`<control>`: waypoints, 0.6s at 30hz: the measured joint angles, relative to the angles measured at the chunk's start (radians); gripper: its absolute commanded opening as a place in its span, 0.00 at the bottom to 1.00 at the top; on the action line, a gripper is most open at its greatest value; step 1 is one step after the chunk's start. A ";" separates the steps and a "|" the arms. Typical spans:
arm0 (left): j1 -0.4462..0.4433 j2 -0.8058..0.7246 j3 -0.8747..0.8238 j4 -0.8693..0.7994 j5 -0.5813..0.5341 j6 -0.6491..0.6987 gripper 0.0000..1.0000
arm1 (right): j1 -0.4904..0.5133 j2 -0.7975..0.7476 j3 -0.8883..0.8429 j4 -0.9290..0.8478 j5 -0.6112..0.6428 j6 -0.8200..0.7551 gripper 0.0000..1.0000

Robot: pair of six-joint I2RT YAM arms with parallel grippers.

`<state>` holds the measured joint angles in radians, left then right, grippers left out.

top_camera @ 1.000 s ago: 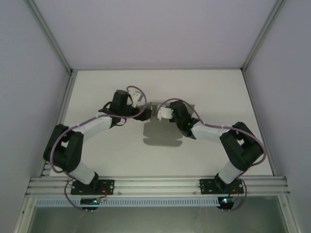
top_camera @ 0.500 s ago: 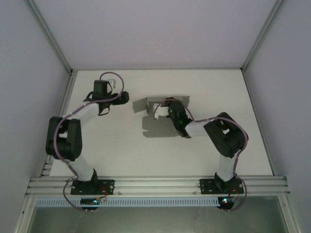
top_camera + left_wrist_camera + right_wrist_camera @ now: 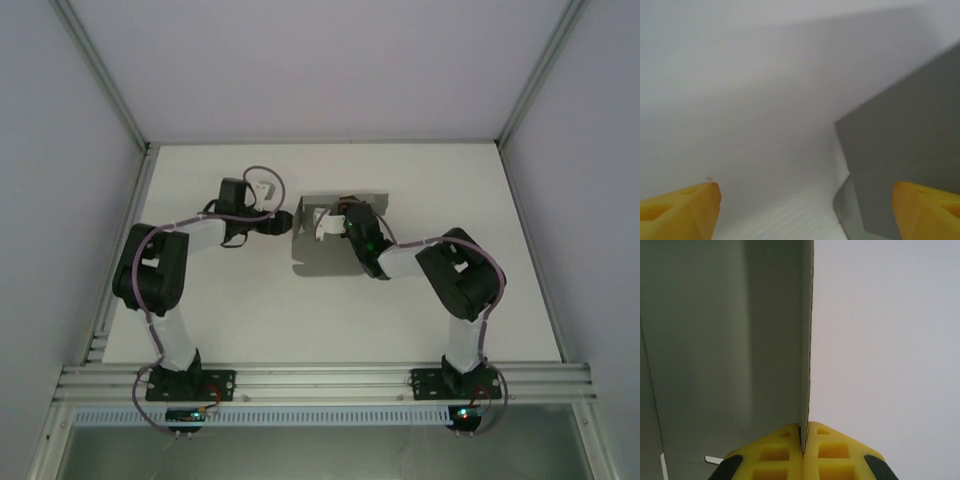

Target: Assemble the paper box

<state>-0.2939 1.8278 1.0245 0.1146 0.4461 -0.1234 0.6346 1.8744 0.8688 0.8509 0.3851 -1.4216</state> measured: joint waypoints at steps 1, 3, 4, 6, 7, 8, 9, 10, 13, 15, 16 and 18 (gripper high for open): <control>-0.013 0.002 -0.004 0.005 0.008 0.010 0.84 | 0.001 0.000 0.002 -0.002 0.003 0.000 0.00; -0.040 0.008 -0.014 0.032 0.026 0.024 0.84 | 0.001 0.000 0.002 -0.006 0.009 0.000 0.00; -0.050 0.011 -0.023 0.050 0.034 0.028 0.84 | 0.001 0.000 0.002 -0.006 0.013 0.000 0.00; -0.064 0.013 -0.053 0.097 0.044 0.031 0.84 | 0.004 0.000 0.002 -0.006 0.024 0.000 0.00; -0.069 0.013 -0.071 0.124 0.043 0.034 0.84 | 0.005 0.000 0.002 -0.006 0.029 0.000 0.00; -0.073 0.013 -0.092 0.154 0.041 0.035 0.83 | 0.008 0.000 0.001 -0.007 0.034 0.000 0.00; -0.075 0.014 -0.108 0.180 0.037 0.036 0.83 | 0.012 0.000 0.000 -0.009 0.039 0.000 0.00; -0.076 0.018 -0.119 0.206 0.035 0.037 0.82 | 0.016 0.000 -0.001 -0.010 0.045 0.002 0.00; -0.078 0.041 -0.131 0.284 0.033 0.034 0.82 | 0.031 0.000 -0.002 -0.012 0.065 0.005 0.00; -0.086 0.057 -0.131 0.325 0.033 0.037 0.81 | 0.042 0.000 -0.002 -0.017 0.077 0.015 0.00; -0.091 0.062 -0.130 0.335 0.032 0.042 0.81 | 0.047 0.000 -0.002 -0.021 0.080 0.019 0.00; -0.102 0.073 -0.119 0.341 0.028 0.056 0.81 | 0.055 0.000 -0.002 -0.033 0.084 0.026 0.00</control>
<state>-0.3962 1.9011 0.9051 0.4553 0.4740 -0.0669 0.6895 1.8740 0.8665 0.8177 0.4686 -1.3952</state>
